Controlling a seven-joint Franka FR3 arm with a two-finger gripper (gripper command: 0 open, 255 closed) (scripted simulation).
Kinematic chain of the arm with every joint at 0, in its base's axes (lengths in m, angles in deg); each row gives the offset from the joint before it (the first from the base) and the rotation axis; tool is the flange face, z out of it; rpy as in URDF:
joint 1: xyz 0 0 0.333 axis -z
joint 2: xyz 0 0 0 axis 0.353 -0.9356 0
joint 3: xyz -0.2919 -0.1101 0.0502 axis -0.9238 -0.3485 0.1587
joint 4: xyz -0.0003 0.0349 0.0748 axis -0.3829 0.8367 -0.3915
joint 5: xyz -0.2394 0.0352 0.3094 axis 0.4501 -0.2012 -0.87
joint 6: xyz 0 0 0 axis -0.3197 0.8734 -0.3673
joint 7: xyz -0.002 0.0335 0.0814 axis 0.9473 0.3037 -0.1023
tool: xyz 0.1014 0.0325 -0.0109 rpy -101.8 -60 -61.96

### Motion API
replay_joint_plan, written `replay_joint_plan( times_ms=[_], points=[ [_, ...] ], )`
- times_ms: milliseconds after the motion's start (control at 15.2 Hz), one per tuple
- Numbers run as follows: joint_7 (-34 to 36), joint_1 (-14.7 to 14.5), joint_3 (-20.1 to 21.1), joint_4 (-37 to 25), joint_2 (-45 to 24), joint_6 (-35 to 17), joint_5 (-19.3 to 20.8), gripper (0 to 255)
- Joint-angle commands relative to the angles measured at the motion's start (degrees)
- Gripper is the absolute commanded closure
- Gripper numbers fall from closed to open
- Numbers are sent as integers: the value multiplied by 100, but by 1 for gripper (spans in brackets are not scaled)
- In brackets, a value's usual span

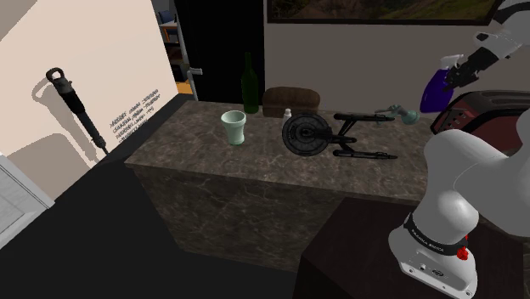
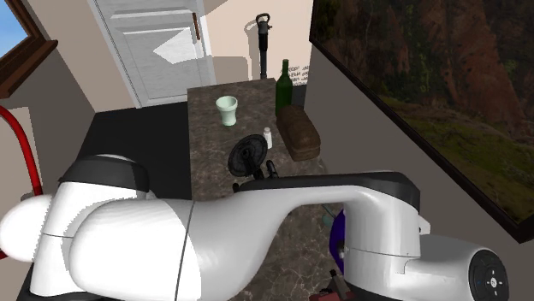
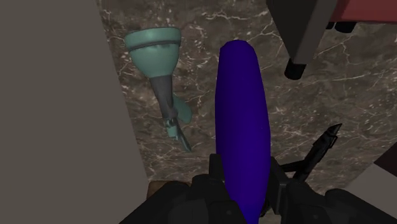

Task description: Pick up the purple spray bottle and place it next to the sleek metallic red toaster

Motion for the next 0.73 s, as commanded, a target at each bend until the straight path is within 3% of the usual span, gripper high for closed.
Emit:
replay_joint_plan(
  times_ms=[0, 660],
  points=[
    [-37, 15, -19, 131, 21, -137, 17, 255],
    [-177, -38, -195, 562, 272, -732, 185, 255]
  ],
)
